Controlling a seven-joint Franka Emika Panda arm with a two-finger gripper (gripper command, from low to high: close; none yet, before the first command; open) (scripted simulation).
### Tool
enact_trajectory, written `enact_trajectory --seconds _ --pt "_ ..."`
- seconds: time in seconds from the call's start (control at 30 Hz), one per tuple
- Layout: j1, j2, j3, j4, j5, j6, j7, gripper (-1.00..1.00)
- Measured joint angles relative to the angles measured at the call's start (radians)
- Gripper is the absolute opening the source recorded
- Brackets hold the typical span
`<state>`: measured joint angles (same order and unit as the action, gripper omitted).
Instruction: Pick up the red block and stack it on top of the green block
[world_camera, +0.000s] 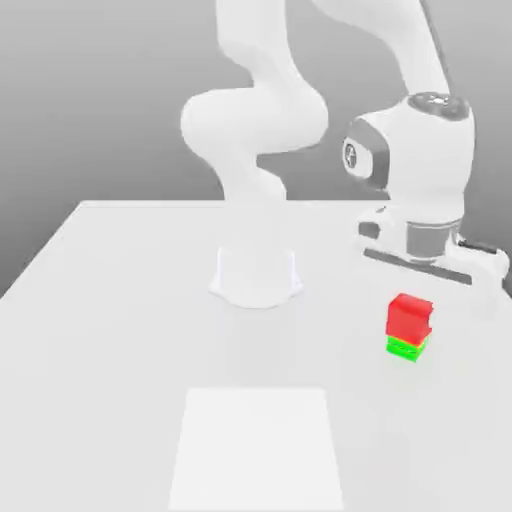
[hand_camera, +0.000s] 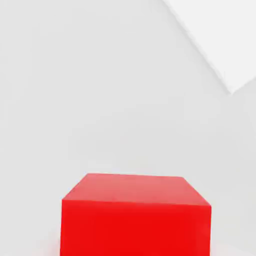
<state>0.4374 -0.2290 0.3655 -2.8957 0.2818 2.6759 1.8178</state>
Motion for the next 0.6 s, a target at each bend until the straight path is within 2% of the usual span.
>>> enact_trajectory --seconds 0.17,0.6 --pt "0.116 -0.093 0.076 -0.078 0.011 -0.012 -0.024 -1.0" --pt "-0.022 0.031 0.174 -0.087 -0.183 0.108 0.104 -1.0"
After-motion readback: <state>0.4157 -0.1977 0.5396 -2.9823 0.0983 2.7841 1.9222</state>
